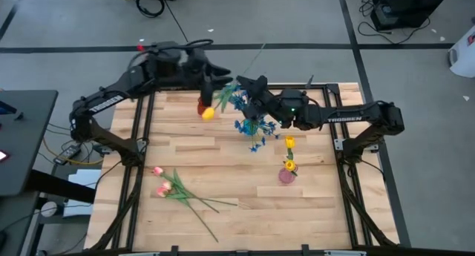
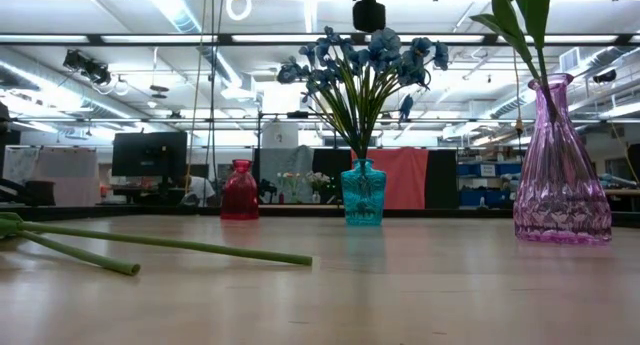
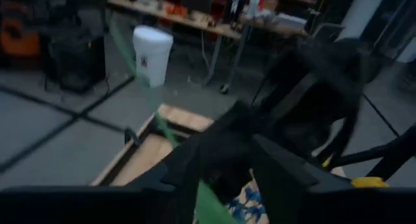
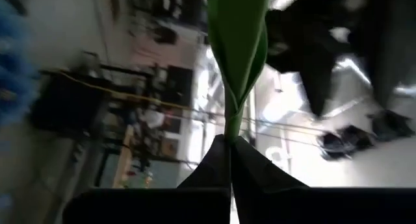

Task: Sort flowers into vase by color
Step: Put the yellow tulip into the violet flower vase

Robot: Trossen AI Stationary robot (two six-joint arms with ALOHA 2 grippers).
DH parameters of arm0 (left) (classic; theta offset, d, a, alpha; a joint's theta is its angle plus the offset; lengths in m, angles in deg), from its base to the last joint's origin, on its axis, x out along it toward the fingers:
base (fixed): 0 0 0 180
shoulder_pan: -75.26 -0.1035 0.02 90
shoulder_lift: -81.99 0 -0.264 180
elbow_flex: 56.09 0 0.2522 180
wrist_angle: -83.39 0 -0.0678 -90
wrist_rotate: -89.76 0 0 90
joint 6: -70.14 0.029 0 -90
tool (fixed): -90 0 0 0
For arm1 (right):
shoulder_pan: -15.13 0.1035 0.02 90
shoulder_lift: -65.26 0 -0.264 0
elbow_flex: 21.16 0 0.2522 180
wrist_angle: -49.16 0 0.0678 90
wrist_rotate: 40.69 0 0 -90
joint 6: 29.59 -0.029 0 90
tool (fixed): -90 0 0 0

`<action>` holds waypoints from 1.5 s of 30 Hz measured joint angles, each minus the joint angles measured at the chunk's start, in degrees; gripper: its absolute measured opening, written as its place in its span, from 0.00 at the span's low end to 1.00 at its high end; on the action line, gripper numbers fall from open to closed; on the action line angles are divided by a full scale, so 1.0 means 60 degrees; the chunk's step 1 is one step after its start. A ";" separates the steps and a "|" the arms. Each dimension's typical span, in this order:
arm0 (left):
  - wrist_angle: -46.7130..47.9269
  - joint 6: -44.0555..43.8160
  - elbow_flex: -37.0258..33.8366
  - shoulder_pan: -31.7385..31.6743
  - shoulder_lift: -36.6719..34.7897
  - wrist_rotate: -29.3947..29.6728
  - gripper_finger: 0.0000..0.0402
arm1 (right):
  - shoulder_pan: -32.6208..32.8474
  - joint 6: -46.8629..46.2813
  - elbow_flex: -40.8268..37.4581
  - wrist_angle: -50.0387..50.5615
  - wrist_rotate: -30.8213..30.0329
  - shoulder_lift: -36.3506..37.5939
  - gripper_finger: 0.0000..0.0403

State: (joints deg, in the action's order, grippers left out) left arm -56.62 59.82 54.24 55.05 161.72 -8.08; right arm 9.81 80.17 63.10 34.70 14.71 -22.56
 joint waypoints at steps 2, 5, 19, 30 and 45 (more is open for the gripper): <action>0.0004 0.0241 0.0006 0.0000 -0.0266 0.0002 0.40 | 0.0062 -0.0451 0.0000 0.0434 0.0012 0.0114 0.02; 0.0079 0.0745 -0.0018 0.0020 -0.0655 0.0051 0.43 | 0.0140 -0.1163 0.0000 0.0920 0.0018 0.0402 0.02; -0.2066 0.3765 -0.3594 0.2795 -0.2671 0.3636 0.44 | 0.0167 -0.8122 0.0000 0.5363 0.2650 0.3335 0.02; -0.2717 0.5225 -0.5505 0.5331 -0.2386 0.5403 0.44 | -0.0060 -1.4437 0.0000 0.7436 0.5133 0.5307 0.02; -0.4192 0.5260 -0.6305 0.8430 0.0136 0.6788 0.44 | 0.0354 -1.7867 -0.2704 0.5231 0.7444 0.8553 0.02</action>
State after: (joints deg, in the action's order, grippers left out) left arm -81.78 91.38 16.41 105.64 162.54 32.64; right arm 11.94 -27.03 46.88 66.09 59.37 28.76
